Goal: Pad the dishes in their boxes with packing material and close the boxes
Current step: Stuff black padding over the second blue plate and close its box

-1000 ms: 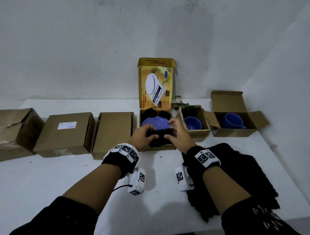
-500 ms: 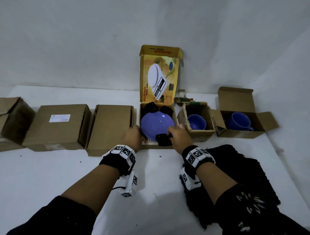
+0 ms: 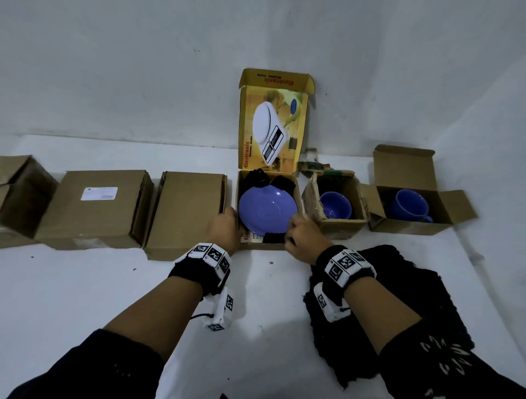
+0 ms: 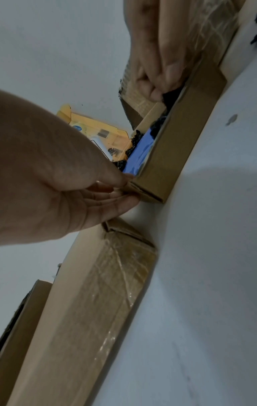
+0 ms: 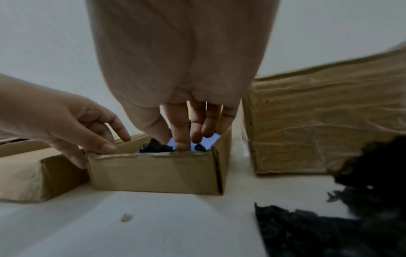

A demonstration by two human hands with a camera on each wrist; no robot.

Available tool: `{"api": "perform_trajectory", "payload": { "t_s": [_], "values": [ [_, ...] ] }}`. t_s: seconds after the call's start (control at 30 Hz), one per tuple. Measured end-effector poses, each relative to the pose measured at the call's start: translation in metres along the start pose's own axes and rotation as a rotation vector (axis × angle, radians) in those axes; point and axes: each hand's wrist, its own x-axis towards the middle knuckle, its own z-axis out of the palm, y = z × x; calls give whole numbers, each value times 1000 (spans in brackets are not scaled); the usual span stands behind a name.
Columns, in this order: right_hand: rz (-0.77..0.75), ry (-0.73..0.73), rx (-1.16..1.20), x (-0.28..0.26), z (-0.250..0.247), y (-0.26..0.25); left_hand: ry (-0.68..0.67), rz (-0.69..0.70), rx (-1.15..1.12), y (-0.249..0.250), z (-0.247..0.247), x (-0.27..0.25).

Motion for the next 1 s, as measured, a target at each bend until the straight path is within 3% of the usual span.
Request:
{"api": "perform_trajectory", "payload": {
  "t_s": [0.13,0.37,0.47,0.57,0.67,0.83,1.0],
  "values": [
    [-35,25,58,-2,1,-9,-5,-11,0,-2,2,0],
    [16,-131,-125,-16,0,-17,11,-11,10,-4,7,3],
    [77,-171,107,-23,-7,-16,81,33,3,-1,9,-6],
    [154,17,471,-38,-21,-8,141,141,-42,14,10,-22],
    [223,113,637,-66,-41,4,155,281,-43,44,18,-39],
    [382,93,534,-135,-65,57,61,480,-45,109,51,-74],
    [676,77,290,-206,-53,107,-150,450,86,154,93,-101]
  ]
}}
